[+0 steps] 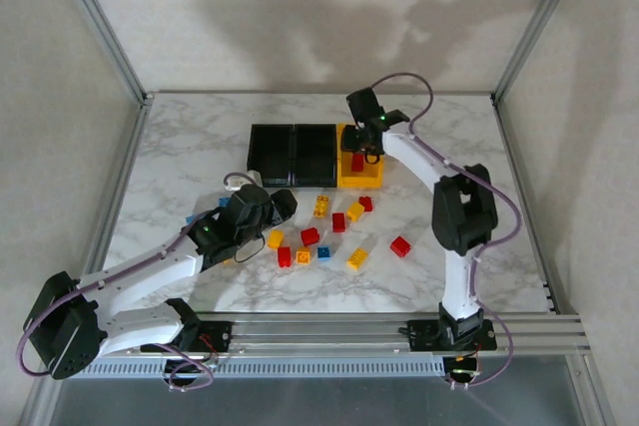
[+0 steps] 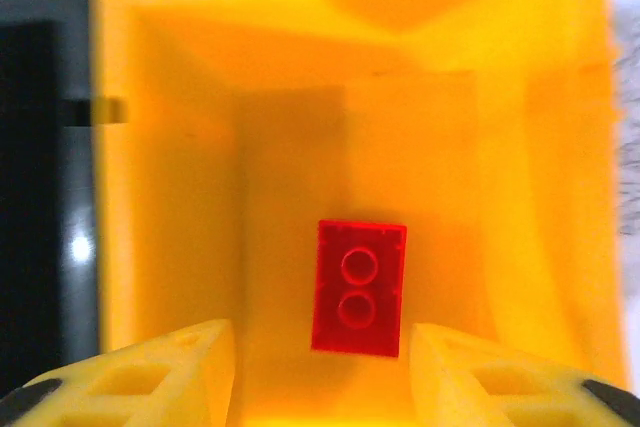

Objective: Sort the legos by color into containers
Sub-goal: Place the lego in the container, then pick up the lego from the center of the table.

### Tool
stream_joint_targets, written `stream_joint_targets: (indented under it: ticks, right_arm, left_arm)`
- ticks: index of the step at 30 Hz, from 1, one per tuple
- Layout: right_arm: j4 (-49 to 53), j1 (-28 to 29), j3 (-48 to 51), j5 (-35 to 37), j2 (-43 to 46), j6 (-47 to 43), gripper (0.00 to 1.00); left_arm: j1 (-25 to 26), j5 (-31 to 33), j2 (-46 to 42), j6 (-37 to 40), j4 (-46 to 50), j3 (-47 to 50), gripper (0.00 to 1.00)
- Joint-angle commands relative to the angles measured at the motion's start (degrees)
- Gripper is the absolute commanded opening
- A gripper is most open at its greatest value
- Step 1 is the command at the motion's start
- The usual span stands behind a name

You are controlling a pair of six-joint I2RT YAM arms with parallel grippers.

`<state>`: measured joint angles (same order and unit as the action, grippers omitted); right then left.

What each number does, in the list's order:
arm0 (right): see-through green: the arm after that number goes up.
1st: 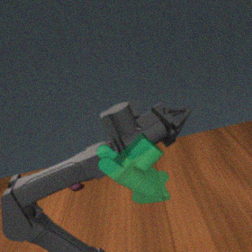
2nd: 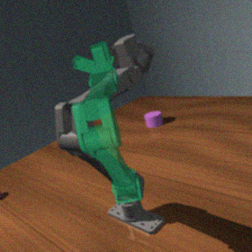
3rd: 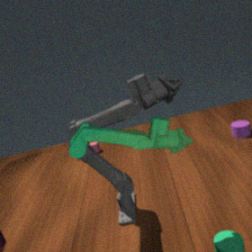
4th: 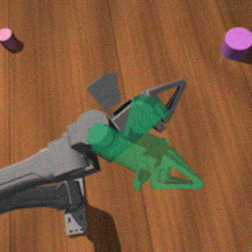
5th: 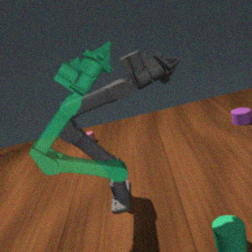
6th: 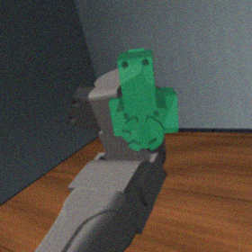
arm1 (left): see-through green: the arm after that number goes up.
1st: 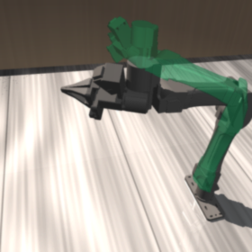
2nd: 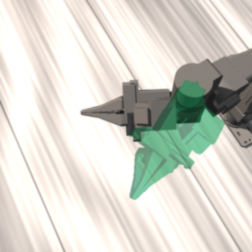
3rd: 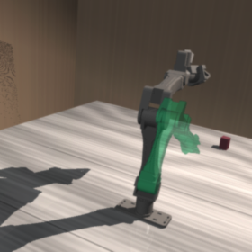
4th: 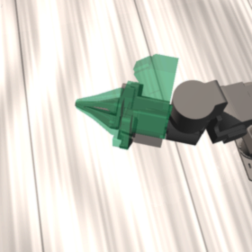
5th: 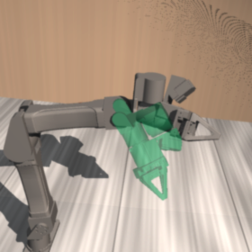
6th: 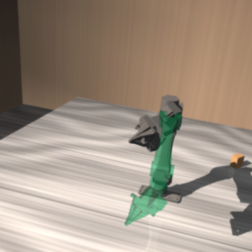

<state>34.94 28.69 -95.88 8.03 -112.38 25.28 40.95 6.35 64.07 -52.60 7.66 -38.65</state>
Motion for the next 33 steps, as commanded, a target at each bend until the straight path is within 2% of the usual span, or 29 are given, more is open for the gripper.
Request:
stream_joint_targets:
  ticks: [1,5,10,19,22,27,33]
  right_arm:
    - [-2.0,1.6,5.2,0.9,7.7,0.3,0.52]
    - [-6.4,2.7,14.7,-2.1,16.5,-0.2,0.54]
    - [-14.4,3.9,28.2,-9.9,28.5,0.0,0.54]
    - [-23.7,8.0,45.7,-18.2,42.9,1.0,0.51]
    - [-24.5,8.8,49.7,-18.6,46.2,1.5,0.49]
    - [-24.0,9.1,53.4,-17.6,50.5,1.9,0.49]
    - [-24.3,9.1,55.1,-16.8,51.4,2.4,0.49]
  left_arm:
    - [-1.3,2.3,-0.1,-0.2,5.6,-2.6,0.73]
    - [-2.2,3.4,-0.2,-0.9,9.0,-3.2,0.73]
    - [-4.2,4.1,0.7,-1.4,12.7,-3.9,0.71]
    - [-5.3,1.7,13.0,-3.1,10.1,-7.7,0.67]
    - [-5.2,1.4,18.0,-3.5,10.2,-10.4,0.63]
    - [-5.1,2.3,25.1,-3.9,10.5,-13.6,0.63]
    - [-4.8,4.1,30.8,-5.5,11.3,-16.4,0.62]
